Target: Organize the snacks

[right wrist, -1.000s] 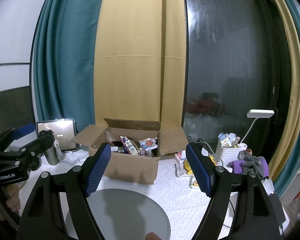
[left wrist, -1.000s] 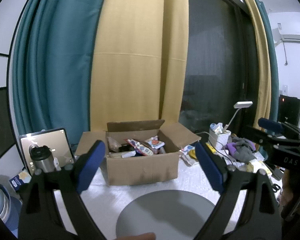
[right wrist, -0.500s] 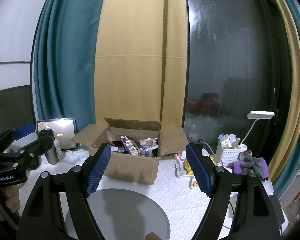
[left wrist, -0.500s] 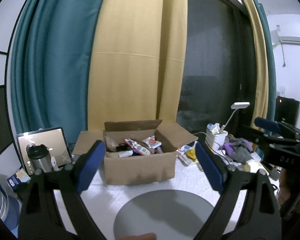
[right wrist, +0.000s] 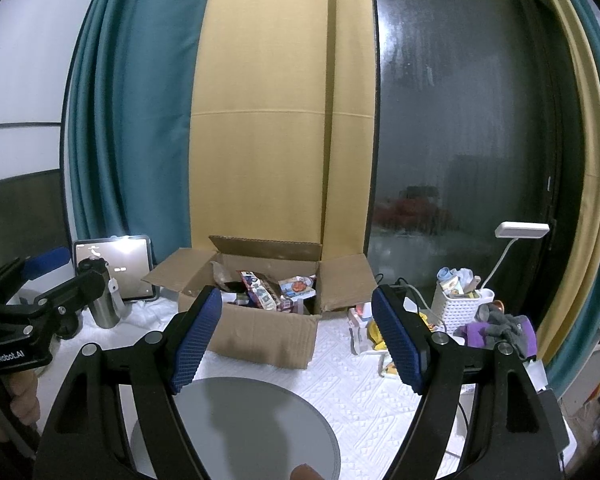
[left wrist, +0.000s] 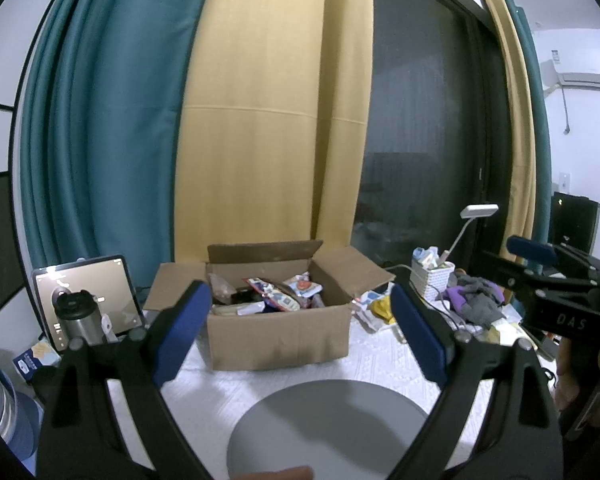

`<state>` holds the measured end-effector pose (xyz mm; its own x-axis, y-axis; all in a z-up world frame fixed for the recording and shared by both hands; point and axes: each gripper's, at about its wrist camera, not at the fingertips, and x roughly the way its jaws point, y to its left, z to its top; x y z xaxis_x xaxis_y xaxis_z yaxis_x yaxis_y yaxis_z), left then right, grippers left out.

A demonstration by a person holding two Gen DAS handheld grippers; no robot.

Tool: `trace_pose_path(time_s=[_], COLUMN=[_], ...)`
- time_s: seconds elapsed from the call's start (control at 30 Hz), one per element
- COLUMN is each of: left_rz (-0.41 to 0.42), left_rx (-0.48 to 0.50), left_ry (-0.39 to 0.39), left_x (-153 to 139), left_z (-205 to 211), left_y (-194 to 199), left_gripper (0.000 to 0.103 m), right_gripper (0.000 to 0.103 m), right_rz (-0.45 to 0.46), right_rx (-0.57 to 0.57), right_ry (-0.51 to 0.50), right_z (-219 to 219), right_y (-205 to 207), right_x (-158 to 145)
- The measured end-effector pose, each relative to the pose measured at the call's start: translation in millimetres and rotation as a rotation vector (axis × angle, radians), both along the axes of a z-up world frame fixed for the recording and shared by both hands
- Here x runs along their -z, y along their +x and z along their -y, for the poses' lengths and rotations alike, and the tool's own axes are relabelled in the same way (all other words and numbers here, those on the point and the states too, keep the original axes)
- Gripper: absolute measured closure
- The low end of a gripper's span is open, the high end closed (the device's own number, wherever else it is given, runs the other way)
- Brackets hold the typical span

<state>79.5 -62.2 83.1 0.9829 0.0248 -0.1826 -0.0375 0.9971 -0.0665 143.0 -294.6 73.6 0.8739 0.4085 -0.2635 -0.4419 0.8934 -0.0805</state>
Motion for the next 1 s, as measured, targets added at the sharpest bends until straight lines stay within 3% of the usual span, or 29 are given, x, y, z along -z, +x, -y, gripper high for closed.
trace_pose_path(time_s=[1.0], left_rz=[-0.013], left_rx=[0.043], left_ry=[0.005], left_x=[3.5], left_z=[7.7], left_y=[9.5], left_gripper=[0.011], right_gripper=[0.023], right_rz=[-0.03], right_rx=[-0.007], right_ry=[-0.012], right_z=[1.6], right_y=[7.8], right_x=[9.3])
